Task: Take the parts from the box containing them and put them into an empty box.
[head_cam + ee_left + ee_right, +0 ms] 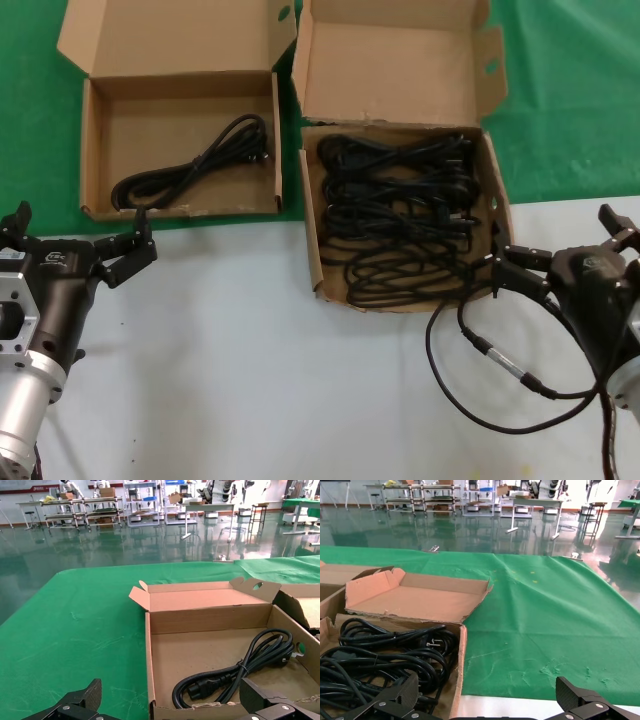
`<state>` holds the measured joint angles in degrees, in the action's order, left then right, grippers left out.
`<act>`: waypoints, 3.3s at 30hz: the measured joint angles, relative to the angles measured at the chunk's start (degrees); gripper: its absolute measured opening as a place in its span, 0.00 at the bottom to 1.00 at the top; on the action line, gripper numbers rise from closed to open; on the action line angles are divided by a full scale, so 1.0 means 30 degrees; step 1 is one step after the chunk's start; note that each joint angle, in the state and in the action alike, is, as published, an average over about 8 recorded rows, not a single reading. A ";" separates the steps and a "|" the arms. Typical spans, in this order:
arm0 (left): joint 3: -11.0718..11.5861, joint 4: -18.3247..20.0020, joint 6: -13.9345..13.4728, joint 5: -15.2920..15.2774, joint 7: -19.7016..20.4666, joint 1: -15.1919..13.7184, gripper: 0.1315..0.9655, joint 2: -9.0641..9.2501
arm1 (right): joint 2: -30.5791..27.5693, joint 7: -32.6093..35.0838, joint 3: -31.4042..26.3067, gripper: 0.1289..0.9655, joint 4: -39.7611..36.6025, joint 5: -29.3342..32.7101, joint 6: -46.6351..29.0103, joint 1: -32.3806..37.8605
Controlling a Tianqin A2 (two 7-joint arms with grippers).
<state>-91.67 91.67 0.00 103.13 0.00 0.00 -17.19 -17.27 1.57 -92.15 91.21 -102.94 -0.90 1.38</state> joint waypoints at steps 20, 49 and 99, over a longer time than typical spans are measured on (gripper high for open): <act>0.0000 0.0000 0.0000 0.0000 0.0000 0.0000 1.00 0.0000 | 0.0000 0.0000 0.0000 1.00 0.0000 0.0000 0.0000 0.0000; 0.0000 0.0000 0.0000 0.0000 0.0000 0.0000 1.00 0.0000 | 0.0000 0.0000 0.0000 1.00 0.0000 0.0000 0.0000 0.0000; 0.0000 0.0000 0.0000 0.0000 0.0000 0.0000 1.00 0.0000 | 0.0000 0.0000 0.0000 1.00 0.0000 0.0000 0.0000 0.0000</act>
<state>-91.67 91.67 0.00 103.13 0.00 0.00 -17.19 -17.27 1.57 -92.15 91.21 -102.94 -0.90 1.38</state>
